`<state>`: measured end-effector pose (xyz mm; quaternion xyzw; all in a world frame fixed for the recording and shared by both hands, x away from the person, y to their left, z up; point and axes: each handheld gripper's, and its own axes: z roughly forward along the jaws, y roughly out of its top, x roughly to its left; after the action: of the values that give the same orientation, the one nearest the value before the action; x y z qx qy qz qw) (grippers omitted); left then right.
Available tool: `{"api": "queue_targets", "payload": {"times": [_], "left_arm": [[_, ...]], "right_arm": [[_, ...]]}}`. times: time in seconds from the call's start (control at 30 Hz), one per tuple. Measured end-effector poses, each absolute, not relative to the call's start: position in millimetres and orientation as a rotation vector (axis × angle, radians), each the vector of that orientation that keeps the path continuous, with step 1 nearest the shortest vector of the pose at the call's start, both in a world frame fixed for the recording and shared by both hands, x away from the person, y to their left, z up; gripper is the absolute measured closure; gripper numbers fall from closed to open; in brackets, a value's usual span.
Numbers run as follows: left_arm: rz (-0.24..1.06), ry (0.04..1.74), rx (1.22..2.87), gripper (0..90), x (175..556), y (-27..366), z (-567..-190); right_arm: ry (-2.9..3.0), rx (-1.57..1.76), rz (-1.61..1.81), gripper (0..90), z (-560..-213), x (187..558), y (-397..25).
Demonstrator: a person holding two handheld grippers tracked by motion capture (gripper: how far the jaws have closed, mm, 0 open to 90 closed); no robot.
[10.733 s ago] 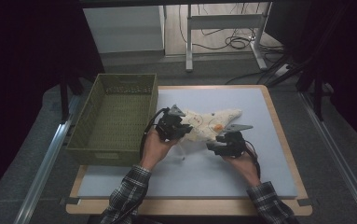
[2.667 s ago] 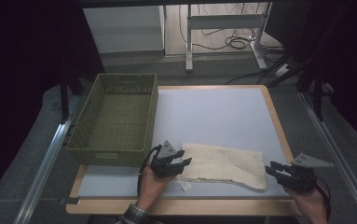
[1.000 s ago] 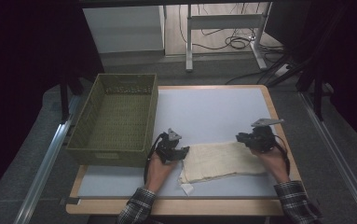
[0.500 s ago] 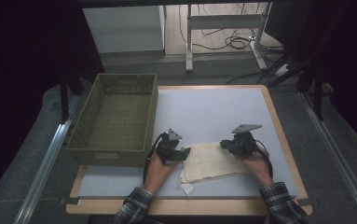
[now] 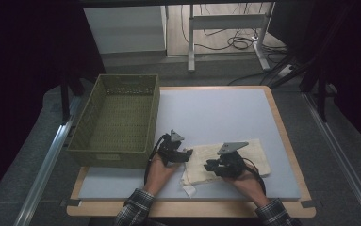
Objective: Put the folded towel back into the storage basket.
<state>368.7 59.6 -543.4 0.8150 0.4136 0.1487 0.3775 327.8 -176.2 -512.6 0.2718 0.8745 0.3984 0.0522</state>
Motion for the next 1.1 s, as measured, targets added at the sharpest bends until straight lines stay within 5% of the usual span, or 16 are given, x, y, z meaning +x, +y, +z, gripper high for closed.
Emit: {"api": "queue_targets", "payload": {"times": [0.5,0.57,0.7,0.83,1.1], "left_arm": [[0.38,1.056,2.083,31.8,369,60,-543],[0.38,1.057,2.083,31.9,369,60,-543],[0.383,1.058,2.081,34.1,368,59,-543],[0.378,1.036,2.085,43.2,368,60,-543],[0.299,0.98,2.082,77.6,368,61,-542]], "right_arm": [[2.767,0.658,1.154,53.2,-529,295,-113],[2.748,0.646,1.127,54.0,-529,292,-110],[2.677,0.603,1.04,69.6,-529,284,-107],[2.665,0.637,1.041,82.9,-529,285,-111],[2.693,0.703,1.112,85.2,-529,291,-117]]}}
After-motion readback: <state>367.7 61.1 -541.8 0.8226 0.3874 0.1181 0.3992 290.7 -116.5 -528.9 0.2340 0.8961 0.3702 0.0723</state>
